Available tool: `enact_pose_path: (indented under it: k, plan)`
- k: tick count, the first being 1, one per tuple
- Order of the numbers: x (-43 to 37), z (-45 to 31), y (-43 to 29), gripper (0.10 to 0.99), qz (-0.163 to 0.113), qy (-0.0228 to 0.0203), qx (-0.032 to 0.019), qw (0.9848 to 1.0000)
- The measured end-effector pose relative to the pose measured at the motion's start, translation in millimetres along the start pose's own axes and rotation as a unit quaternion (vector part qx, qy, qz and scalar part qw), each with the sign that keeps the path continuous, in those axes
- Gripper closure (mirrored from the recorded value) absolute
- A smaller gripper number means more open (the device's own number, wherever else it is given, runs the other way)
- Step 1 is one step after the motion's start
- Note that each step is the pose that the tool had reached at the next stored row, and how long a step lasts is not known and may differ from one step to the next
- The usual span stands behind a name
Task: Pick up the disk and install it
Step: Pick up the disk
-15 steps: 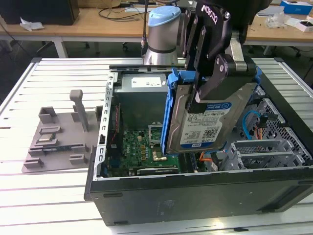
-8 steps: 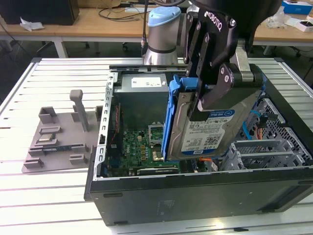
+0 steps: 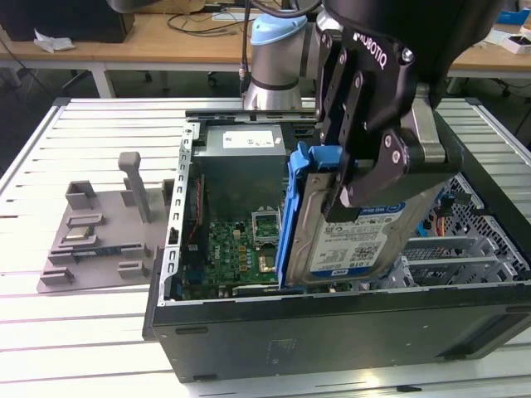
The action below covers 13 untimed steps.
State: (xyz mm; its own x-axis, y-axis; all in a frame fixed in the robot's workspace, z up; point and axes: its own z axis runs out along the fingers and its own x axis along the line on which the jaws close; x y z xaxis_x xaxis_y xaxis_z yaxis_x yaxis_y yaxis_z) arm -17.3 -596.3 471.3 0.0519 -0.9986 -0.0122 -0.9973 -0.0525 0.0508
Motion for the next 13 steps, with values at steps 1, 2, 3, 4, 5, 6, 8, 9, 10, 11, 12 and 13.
enact_pose_path:
  k: [1,2,3,4,5,6,8,9,10,11,12,13]
  plan:
    - [0.2,-0.1,-0.2,0.718,0.000,-0.0001,0.0000,1.0000]
    - [0.3,-0.2,-0.5,0.718,0.000,-0.0020,0.0001,1.0000]
    - [0.4,-0.2,-0.8,0.718,0.000,-0.0054,0.0003,1.0000]
    - [0.4,-0.1,-1.0,0.718,-0.001,-0.0105,0.0005,0.9999]
    - [0.5,-0.2,-1.4,0.718,-0.001,-0.0180,0.0009,0.9998]
    - [0.7,-0.2,-3.4,0.718,-0.001,-0.0228,0.0012,0.9997]
    - [1.0,-0.7,-11.3,0.718,-0.001,-0.0241,0.0012,0.9997]
    - [1.4,-1.0,-18.0,0.718,-0.001,-0.0242,0.0011,0.9997]
    - [1.8,-1.4,-26.3,0.718,-0.001,-0.0242,0.0010,0.9997]
    - [2.1,-1.6,-30.8,0.718,-0.001,-0.0242,0.0009,0.9997]
    - [2.2,-1.7,-35.4,0.718,-0.001,-0.0242,0.0007,0.9997]
    - [2.2,-2.0,-42.0,0.718,-0.001,-0.0242,0.0004,0.9997]
